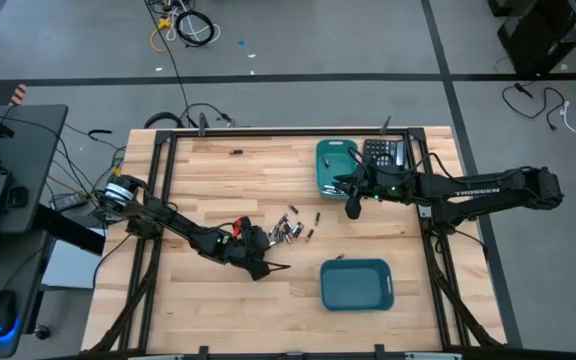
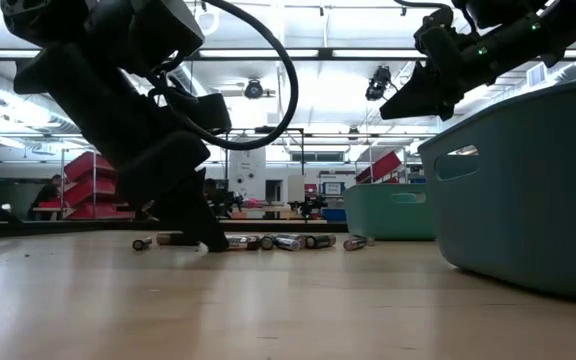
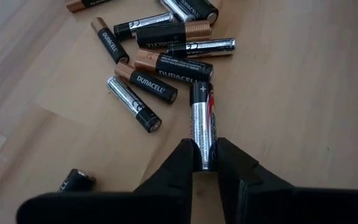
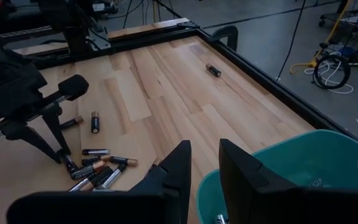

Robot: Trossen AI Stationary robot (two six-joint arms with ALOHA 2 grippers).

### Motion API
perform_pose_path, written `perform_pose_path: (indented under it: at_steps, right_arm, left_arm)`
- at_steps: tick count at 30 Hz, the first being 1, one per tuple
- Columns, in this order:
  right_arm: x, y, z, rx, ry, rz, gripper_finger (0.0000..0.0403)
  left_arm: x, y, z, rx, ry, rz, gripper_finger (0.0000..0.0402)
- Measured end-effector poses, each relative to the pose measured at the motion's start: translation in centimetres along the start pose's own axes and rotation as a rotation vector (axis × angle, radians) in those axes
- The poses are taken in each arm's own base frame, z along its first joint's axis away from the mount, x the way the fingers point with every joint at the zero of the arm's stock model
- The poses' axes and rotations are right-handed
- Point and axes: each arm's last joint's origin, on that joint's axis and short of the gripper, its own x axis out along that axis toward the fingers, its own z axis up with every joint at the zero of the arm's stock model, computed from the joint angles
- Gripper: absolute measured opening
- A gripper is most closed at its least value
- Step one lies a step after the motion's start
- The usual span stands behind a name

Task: Sort batteries
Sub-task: Put the silver battery into the green bin

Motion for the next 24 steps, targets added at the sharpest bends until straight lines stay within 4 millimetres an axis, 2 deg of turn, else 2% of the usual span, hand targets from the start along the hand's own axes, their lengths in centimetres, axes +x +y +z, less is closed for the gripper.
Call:
perform_pose_path:
  at_steps: [17, 24]
  right_arm:
    - [0.0, 0.0, 0.0, 0.0, 0.0, 0.0, 0.0069]
    - [0.0, 0.0, 0.0, 0.0, 0.0, 0.0, 0.0069]
  left_arm:
    - [0.01, -0.02, 0.05, 0.005, -0.009, 0.002, 0.0048]
    - [-0.02, -0.35, 0.57, 0.049, -0.063, -0.024, 0.0048]
